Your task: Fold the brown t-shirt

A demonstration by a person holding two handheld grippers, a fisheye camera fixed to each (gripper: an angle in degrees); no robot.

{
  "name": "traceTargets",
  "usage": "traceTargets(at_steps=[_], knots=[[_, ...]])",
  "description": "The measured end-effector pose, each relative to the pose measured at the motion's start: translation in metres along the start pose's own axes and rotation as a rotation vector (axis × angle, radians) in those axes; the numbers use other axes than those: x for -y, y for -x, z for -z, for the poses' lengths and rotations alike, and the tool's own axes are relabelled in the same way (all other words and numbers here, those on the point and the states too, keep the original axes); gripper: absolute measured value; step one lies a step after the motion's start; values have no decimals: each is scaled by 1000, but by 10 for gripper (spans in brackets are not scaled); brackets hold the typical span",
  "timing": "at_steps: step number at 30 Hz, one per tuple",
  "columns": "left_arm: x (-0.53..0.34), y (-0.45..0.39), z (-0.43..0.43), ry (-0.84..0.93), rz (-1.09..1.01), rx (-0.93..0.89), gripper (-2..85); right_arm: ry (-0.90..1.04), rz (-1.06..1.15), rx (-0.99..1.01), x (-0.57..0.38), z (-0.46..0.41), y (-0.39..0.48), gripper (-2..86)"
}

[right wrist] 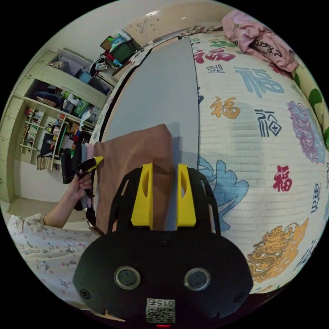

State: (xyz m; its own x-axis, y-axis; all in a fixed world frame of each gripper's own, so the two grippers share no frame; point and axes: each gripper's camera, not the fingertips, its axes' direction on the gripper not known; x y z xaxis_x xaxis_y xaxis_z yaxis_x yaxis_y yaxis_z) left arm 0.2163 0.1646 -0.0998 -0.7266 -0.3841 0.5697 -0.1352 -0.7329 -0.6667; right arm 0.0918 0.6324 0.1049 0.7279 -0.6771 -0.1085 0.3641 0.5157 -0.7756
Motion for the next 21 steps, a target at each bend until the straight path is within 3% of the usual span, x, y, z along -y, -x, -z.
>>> traceTargets(at_steps=[7,16,21], knots=[[-18,25,15,-31,57,-25,134,-106,-88,185,0,21,-22,128],[-42,46,-4,33,83,-123,131,9,-159,222,13,2,-22,114],[-60,40,-19,50,80,-98,66,-28,-107,185,10,18,9,75]])
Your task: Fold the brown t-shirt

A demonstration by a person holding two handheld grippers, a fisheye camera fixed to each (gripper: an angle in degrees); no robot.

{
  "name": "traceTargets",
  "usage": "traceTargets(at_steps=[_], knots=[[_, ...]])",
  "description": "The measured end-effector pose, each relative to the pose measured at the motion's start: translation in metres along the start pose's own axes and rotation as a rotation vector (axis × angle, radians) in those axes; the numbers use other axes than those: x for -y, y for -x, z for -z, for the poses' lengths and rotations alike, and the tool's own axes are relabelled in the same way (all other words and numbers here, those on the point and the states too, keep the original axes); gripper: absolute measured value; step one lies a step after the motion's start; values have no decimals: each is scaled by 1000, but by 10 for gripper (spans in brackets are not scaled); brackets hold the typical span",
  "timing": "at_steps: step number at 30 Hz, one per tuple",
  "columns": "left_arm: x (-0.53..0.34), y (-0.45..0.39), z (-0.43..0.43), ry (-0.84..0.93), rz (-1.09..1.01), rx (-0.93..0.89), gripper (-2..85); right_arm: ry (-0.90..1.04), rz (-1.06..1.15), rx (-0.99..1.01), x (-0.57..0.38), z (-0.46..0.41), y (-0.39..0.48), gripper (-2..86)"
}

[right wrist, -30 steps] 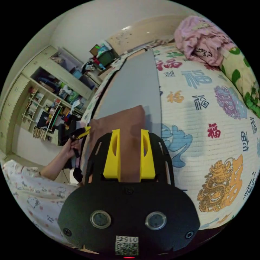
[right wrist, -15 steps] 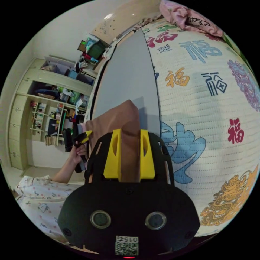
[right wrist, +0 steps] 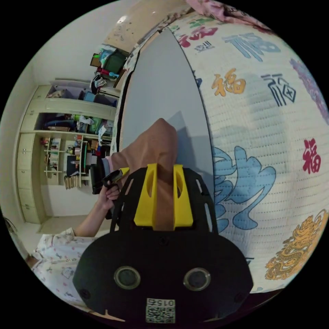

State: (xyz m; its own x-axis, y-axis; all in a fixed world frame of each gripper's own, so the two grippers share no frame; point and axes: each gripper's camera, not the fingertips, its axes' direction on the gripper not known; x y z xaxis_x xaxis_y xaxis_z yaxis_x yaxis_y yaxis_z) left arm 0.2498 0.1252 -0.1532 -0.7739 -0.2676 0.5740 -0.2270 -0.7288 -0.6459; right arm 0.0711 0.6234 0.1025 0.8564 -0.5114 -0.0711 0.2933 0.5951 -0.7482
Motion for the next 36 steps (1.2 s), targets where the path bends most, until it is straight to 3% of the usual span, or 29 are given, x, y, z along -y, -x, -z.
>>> traceTargets(at_steps=[4,9,12,15,22,26,30,33,35,36], knots=[[-35,-42,47,-196,-214,16,60,-140,194,154,-19,37,67,62],[-96,-97,175,-590,-453,-73,55,-294,575,286,-42,88,183,61],[-143,-127,239,-740,-601,-25,53,-320,793,297,-62,97,249,61],[-195,-146,289,-866,-707,66,52,-323,927,360,-77,90,302,61],[-293,-178,380,-967,-771,290,55,-203,1123,559,-93,50,421,59],[-326,-160,411,-970,-643,405,58,-90,1045,670,-85,-19,467,58],[-328,-98,405,-930,-394,580,62,23,890,591,-69,-117,492,58],[-303,-17,391,-864,-112,699,83,84,753,260,-49,-223,508,60],[-299,33,382,-831,86,755,95,128,719,-70,-50,-284,523,47],[-309,50,378,-849,136,747,96,137,740,-90,-54,-291,529,41]])
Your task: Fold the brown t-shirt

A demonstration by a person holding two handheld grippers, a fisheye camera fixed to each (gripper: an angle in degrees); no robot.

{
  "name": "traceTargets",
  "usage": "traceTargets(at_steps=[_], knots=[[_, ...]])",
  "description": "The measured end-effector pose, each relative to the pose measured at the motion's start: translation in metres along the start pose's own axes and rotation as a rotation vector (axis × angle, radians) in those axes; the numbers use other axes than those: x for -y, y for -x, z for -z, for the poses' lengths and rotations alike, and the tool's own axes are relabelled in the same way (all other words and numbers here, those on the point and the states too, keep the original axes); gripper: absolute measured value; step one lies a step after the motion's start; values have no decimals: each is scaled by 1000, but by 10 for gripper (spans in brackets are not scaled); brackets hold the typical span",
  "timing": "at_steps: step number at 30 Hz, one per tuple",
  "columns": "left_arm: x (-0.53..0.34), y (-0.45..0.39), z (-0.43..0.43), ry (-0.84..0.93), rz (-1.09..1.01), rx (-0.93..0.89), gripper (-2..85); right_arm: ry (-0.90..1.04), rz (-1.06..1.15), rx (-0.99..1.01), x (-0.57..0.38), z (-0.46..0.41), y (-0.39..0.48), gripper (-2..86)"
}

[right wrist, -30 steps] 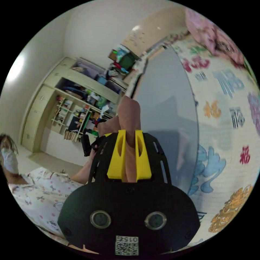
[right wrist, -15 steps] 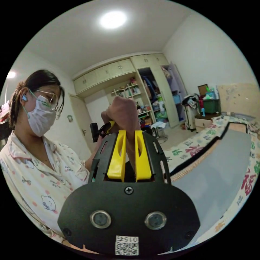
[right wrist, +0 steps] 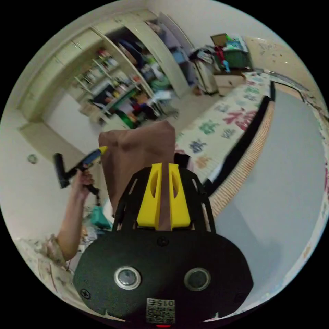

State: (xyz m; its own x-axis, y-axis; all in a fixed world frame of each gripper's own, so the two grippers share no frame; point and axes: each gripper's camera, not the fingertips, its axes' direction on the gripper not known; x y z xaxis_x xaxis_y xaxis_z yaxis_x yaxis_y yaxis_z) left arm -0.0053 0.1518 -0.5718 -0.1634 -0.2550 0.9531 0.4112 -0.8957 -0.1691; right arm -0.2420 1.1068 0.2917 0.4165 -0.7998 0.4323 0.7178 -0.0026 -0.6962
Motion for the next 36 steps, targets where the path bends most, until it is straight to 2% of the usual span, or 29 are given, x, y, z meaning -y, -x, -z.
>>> traceTargets(at_steps=[4,6,8,11,13,16,18,20,25,28,32,36], knots=[[-40,14,21,-51,-27,-27,89,-2,334,-13,1,-25,67,38],[-65,22,21,32,-28,-104,90,69,436,-47,5,-43,93,31],[-87,24,13,112,-50,-191,88,219,558,-18,6,-74,124,21],[-125,27,3,224,-38,-159,86,372,654,48,-4,-109,152,19],[-145,33,10,180,14,-148,86,335,661,7,-5,-113,158,21],[-160,51,32,117,133,-147,96,235,578,41,11,-92,147,62],[-162,61,43,105,153,-95,123,156,460,33,25,-75,125,90],[-160,68,39,144,158,-137,135,108,285,38,38,-64,86,113],[-162,75,0,295,199,-299,140,266,-1,178,42,-93,22,148],[-166,83,-13,288,292,-343,130,365,-96,426,42,-117,9,127],[-155,79,17,172,267,-360,71,262,-110,385,53,-93,23,40],[-131,70,69,8,199,-341,31,258,-14,416,60,-78,50,20]])
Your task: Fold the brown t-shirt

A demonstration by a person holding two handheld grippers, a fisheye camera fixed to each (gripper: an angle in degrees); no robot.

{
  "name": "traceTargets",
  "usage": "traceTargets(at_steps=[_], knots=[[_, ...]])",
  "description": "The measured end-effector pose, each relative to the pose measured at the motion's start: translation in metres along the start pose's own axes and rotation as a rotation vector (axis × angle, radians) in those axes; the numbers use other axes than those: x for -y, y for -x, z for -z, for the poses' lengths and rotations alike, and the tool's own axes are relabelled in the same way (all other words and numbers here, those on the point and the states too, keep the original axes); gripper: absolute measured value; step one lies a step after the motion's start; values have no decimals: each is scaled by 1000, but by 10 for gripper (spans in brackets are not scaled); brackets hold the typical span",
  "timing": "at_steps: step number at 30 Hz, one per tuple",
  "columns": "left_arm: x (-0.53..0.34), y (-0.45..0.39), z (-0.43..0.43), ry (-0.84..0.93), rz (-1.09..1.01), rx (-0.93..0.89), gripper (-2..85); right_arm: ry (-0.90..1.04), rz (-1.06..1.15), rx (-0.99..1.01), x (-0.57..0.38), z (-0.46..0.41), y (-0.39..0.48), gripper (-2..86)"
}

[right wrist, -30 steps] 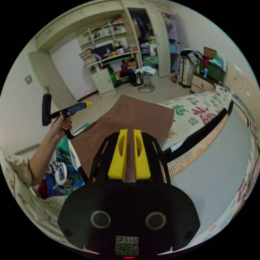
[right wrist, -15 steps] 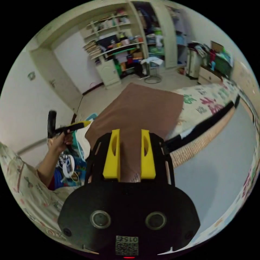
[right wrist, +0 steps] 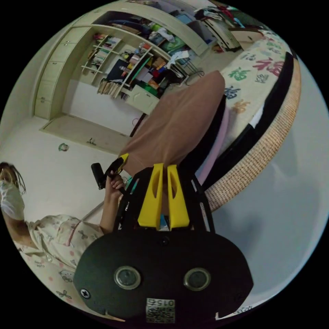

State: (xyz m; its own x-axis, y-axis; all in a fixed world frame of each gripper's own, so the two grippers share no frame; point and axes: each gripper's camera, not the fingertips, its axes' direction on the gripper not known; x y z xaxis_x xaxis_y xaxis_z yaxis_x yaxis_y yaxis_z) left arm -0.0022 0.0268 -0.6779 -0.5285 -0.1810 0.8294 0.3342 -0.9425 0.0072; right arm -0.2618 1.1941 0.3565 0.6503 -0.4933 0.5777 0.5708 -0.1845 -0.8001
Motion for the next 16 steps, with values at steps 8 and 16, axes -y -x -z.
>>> traceTargets(at_steps=[8,16], knots=[[-20,33,-29,223,32,104,44,119,117,-240,-7,-33,5,53],[-120,139,44,-240,611,619,131,85,95,-284,-29,-12,6,37]])
